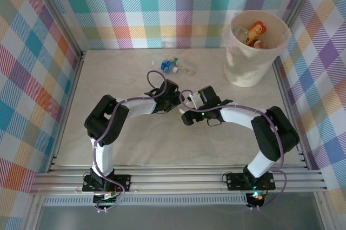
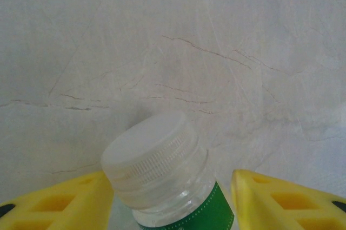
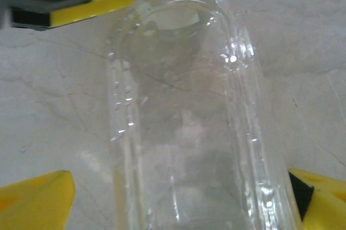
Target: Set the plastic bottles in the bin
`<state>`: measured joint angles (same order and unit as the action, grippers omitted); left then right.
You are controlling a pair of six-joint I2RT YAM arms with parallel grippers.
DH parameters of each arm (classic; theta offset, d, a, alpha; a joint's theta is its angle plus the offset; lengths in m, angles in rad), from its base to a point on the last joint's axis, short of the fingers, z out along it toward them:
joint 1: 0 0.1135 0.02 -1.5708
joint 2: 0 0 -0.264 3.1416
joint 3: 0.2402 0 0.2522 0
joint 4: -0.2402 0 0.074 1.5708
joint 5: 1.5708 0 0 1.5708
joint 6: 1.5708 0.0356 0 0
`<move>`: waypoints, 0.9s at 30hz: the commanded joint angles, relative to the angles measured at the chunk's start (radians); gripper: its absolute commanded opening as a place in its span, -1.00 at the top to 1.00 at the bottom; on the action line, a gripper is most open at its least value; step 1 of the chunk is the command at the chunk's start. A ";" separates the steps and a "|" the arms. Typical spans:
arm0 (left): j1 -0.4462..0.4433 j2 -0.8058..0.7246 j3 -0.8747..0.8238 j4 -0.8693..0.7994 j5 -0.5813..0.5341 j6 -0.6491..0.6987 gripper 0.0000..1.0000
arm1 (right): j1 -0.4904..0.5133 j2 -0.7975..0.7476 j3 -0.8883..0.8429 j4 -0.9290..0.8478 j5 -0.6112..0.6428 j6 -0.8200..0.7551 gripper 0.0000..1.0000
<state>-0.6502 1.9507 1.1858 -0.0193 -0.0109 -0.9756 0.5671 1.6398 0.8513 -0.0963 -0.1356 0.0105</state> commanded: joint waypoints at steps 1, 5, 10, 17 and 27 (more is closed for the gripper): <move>0.002 -0.018 -0.023 -0.046 0.015 0.007 -0.18 | 0.005 0.008 -0.022 0.083 0.029 -0.017 -0.79; 0.002 -0.036 -0.016 -0.049 0.030 0.007 -0.18 | 0.008 -0.004 -0.032 0.078 0.026 -0.044 -0.63; 0.001 -0.098 0.000 -0.072 0.035 0.017 -0.21 | 0.010 -0.055 -0.068 0.087 0.014 -0.045 -0.36; 0.001 -0.215 0.053 -0.147 0.015 0.068 -0.35 | 0.010 -0.105 -0.081 0.067 0.016 -0.035 -0.10; 0.018 -0.435 0.064 -0.310 -0.202 0.116 -1.00 | 0.008 -0.241 -0.078 0.043 0.125 0.009 0.03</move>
<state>-0.6445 1.5822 1.2354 -0.2512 -0.1120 -0.8906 0.5709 1.4506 0.7773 -0.0475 -0.0547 -0.0013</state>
